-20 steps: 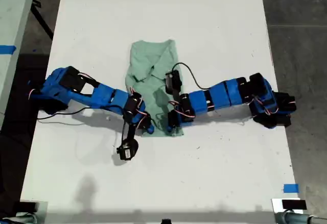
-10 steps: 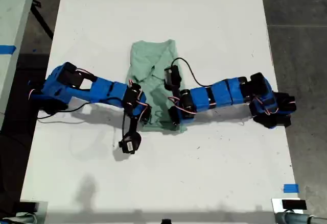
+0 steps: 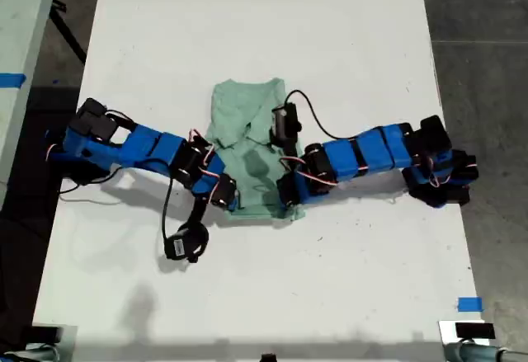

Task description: Fold t-shirt

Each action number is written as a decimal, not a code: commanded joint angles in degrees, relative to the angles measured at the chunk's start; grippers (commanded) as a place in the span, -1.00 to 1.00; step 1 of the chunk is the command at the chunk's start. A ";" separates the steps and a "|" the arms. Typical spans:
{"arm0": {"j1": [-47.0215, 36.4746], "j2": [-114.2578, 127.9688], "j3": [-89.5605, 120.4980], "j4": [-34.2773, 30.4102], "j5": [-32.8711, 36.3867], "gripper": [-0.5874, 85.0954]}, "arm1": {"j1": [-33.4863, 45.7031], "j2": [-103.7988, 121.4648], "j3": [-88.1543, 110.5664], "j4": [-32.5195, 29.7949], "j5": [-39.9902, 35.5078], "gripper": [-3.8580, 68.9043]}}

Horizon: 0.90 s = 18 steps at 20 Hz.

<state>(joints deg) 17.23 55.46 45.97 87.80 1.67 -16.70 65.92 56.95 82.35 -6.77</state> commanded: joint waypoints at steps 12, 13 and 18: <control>-35.77 9.84 2.81 5.19 20.57 -0.99 | 34.19 5.27 0.79 -11.07 -29.53 -0.92; -37.53 9.32 2.72 5.19 21.36 -0.99 | 35.60 4.39 0.62 -12.04 -30.41 -0.92; -40.61 8.17 2.72 5.01 22.32 -0.99 | 38.23 0.62 -0.70 -14.68 -32.08 -0.93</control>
<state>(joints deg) -21.71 62.75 49.39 92.72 23.64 20.21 66.09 58.18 69.87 -37.71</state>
